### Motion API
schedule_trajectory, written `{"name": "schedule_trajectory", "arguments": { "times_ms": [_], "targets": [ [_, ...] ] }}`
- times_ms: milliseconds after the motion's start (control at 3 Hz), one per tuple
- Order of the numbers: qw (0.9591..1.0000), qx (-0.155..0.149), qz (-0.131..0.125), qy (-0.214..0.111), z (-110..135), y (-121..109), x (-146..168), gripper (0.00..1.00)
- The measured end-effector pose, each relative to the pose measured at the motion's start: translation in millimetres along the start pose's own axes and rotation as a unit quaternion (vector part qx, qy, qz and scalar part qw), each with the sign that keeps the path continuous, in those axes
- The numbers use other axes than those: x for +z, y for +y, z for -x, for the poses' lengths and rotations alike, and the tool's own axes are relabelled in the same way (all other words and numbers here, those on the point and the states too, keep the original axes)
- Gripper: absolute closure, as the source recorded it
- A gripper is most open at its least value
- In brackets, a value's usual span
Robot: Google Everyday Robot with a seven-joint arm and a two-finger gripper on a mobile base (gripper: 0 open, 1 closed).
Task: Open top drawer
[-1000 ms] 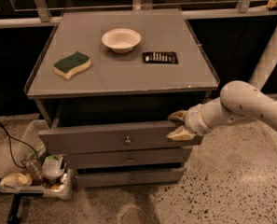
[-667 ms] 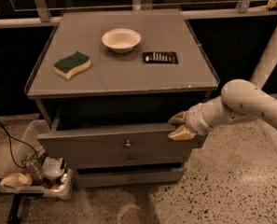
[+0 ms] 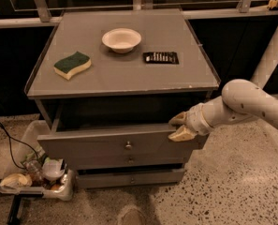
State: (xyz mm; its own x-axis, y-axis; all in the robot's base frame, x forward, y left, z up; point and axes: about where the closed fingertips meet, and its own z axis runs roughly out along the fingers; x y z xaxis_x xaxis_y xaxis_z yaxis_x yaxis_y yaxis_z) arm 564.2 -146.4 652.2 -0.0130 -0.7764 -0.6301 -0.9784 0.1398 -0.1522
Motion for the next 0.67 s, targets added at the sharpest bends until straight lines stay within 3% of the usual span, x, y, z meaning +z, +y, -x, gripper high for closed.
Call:
{"name": "schedule_trajectory", "arguments": {
  "times_ms": [667],
  "targets": [
    [1.0, 0.0, 0.0, 0.0, 0.0, 0.0, 0.1, 0.35]
  ]
}}
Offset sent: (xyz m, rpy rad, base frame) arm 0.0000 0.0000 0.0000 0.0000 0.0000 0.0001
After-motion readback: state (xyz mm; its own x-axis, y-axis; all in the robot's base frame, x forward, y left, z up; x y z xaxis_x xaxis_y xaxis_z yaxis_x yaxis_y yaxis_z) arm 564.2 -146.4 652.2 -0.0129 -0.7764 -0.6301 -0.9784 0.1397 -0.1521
